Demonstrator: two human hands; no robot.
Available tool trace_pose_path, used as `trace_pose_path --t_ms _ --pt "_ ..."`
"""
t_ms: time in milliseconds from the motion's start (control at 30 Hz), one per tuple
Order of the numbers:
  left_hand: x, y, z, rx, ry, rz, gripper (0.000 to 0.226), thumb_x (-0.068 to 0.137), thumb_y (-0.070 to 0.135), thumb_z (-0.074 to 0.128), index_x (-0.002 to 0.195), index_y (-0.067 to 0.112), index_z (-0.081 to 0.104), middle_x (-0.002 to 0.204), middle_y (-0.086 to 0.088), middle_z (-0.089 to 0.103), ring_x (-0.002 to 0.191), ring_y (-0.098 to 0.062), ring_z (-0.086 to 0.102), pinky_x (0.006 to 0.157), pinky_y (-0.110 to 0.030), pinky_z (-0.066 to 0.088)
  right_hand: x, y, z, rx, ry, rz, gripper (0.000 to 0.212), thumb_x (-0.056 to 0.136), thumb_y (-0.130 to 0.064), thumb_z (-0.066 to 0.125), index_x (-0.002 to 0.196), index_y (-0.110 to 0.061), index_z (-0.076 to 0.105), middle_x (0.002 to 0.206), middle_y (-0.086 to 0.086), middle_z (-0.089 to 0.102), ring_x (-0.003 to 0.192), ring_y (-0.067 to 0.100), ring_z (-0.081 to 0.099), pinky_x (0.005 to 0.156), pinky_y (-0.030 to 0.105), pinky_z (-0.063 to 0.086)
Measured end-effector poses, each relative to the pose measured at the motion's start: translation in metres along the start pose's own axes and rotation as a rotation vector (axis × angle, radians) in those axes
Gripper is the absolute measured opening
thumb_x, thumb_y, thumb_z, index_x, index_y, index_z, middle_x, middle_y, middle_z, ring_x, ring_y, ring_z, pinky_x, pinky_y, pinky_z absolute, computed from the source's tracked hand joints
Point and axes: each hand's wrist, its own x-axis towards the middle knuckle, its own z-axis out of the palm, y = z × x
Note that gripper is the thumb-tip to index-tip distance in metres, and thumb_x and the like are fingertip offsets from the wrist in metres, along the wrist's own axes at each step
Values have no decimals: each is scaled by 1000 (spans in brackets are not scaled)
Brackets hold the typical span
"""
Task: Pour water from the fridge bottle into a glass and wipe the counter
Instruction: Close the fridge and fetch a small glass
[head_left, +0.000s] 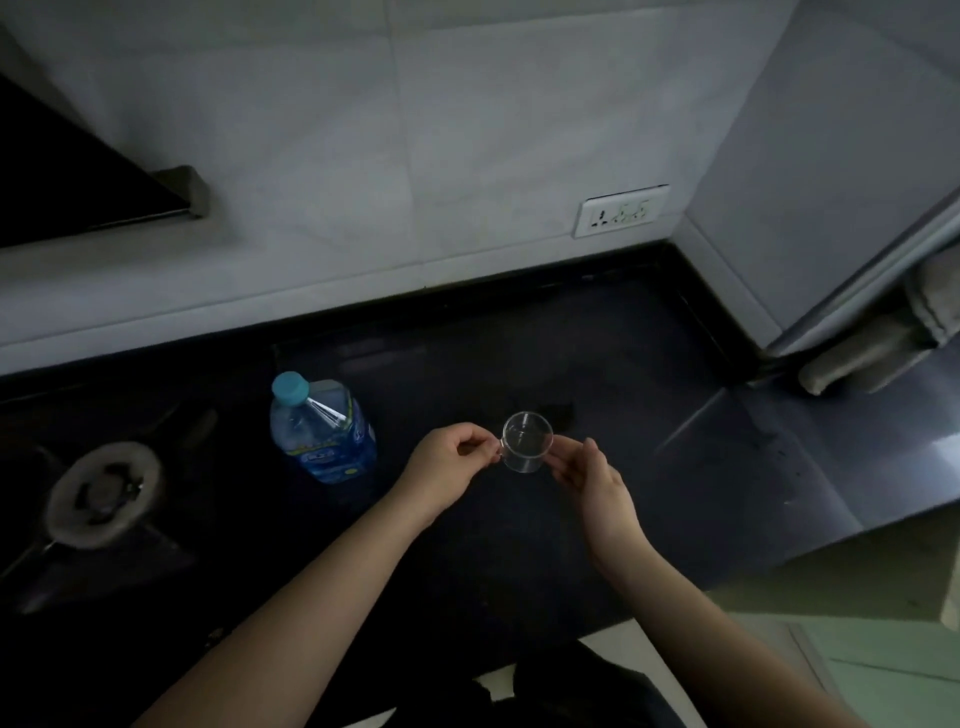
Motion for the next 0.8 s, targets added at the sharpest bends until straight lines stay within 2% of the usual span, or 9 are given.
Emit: trace_pose_path --t_ms 67,267,333,400,533,600,800 --pt "8 -4 2 10 29 -30 9 96 23 63 99 22 71 91 10 74 85 3 68 72 -10 49 14 2 -1 -53 -31 17 50 106 -31 20 118 -17 67 112 -6 72 111 3 62 110 34 38" --pt "33 -14 12 68 100 -137 8 95 23 62 98 25 70 94 10 72 91 -3 67 86 -24 53 56 7 -2 -148 -132 95 44 106 -36 22 106 -34 66 112 -14 69 118 6 56 114 37 34" --pt "39 -15 14 98 112 -159 8 95 24 62 98 26 69 94 12 71 91 -3 65 83 -23 52 67 6 -1 -189 -154 117 41 106 -39 23 103 -39 64 116 -16 66 123 10 53 114 37 32" --pt "46 -16 17 136 123 -173 8 95 27 62 98 28 69 95 13 69 91 -1 63 77 -19 48 77 7 -1 -228 -183 153 38 105 -43 23 108 -41 61 123 -13 62 125 12 50 112 36 31" --pt "58 -21 21 214 157 -192 9 96 25 61 100 26 69 95 14 68 89 -1 62 74 -18 46 94 16 -2 -246 -203 203 43 105 -42 23 127 -30 59 130 -7 60 127 15 49 110 33 32" --pt "62 -24 22 239 162 -194 10 96 25 61 100 26 69 95 14 67 89 -1 61 72 -16 44 99 19 -3 -248 -212 215 45 105 -40 23 131 -26 57 131 -5 60 127 14 49 110 31 32" --pt "72 -32 26 310 191 -203 12 95 30 62 102 24 71 100 13 66 88 0 59 67 -11 39 110 26 -3 -249 -212 230 47 105 -41 24 137 -22 53 134 -4 59 128 16 49 113 37 32"
